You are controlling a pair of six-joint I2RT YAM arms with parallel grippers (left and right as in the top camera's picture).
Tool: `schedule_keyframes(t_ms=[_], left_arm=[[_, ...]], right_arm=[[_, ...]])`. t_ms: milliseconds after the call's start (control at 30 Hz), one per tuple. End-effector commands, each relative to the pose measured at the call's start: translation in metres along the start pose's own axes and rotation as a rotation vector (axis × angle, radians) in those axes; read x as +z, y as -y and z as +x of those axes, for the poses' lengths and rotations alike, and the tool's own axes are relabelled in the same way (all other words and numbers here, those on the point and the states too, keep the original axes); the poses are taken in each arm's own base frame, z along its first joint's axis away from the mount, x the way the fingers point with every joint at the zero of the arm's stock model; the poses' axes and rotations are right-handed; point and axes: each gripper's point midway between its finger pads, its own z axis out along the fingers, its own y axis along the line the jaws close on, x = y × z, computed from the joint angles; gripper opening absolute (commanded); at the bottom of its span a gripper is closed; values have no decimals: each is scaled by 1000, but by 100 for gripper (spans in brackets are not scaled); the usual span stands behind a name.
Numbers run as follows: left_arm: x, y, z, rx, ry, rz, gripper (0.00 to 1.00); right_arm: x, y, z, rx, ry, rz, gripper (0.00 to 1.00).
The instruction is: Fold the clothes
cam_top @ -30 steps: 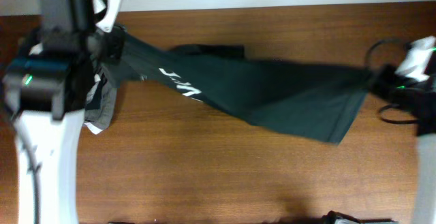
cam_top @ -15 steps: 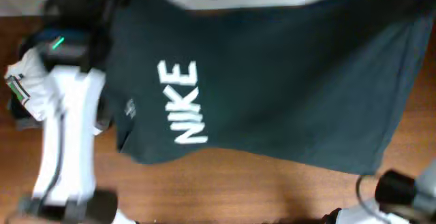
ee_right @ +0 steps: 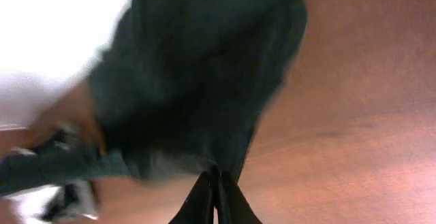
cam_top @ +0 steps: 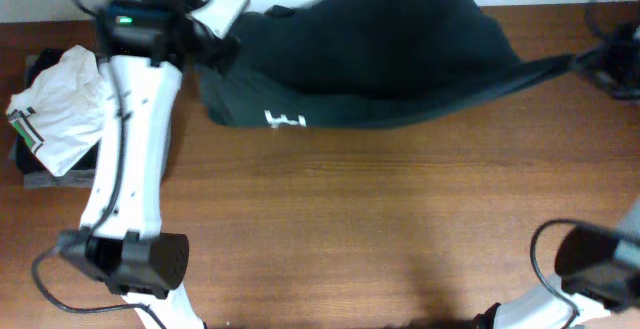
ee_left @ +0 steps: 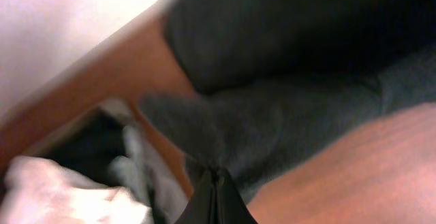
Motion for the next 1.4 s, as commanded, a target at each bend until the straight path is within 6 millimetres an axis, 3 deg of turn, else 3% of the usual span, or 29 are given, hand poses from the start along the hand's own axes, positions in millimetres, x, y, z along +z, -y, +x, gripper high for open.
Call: schedule_keyframes(t_ms=[0,67,133,200,233,300,400,467,500,533,567,600,633,700,767,800,900,1000,1033,1067,1100,1133,1167,1267,1333,1367], left_arm=[[45,25,65,-17,-197,114,0],[64,50,103,-47,-312,227,0],[60,56,131,-101,-419,261,1],[49,53,151,-178,-502,276,1],[39,42,173,-311,-578,272,1],[31,27,191,-448,-629,257,1],[20,16,210,-568,-683,250,1],[18,14,211,-574,-680,248,2],[18,15,211,-575,-682,249,16],[17,15,212,-574,-683,249,21],[17,14,212,-576,-682,248,31],[16,13,213,-577,-682,244,34],[15,11,214,-586,-679,241,47],[21,3,209,-591,-638,223,52],[43,-5,173,-595,-453,246,51],[55,-8,143,-543,-308,276,47],[70,-3,88,-360,-109,263,45],[76,-18,68,-327,-28,185,43],[77,-23,62,-323,-1,172,43],[79,-28,55,-317,32,157,43],[79,-30,53,-315,41,149,43],[79,-31,50,-313,50,145,43],[80,-32,49,-311,57,142,43],[101,-29,57,-301,12,163,43],[123,-24,67,-310,-38,189,44],[148,-18,79,-320,-92,220,44]], right_arm=[[90,62,55,-36,-358,277,4],[110,98,86,-6,-490,388,4],[111,123,113,38,-588,443,4],[104,141,135,85,-675,480,4],[98,161,144,134,-697,555,4],[87,185,149,212,-696,652,4],[80,198,152,254,-696,678,5],[77,198,153,252,-705,688,17],[76,200,153,247,-707,701,36],[74,202,152,245,-705,716,46],[74,203,152,244,-702,718,52],[75,204,150,242,-693,721,57],[81,202,147,247,-673,695,61],[113,178,129,220,-586,469,62],[155,145,79,144,-365,185,56],[168,143,64,104,-298,169,56],[212,146,69,14,-286,211,61],[241,139,84,-59,-297,197,56],[247,145,89,-62,-294,232,54],[248,170,101,-16,-298,373,27],[247,180,106,-11,-306,424,14],[241,197,113,30,-309,514,8],[235,214,119,78,-306,586,4],[214,244,127,180,-333,612,4],[199,257,130,236,-355,625,4],[190,259,123,260,-350,619,4]])
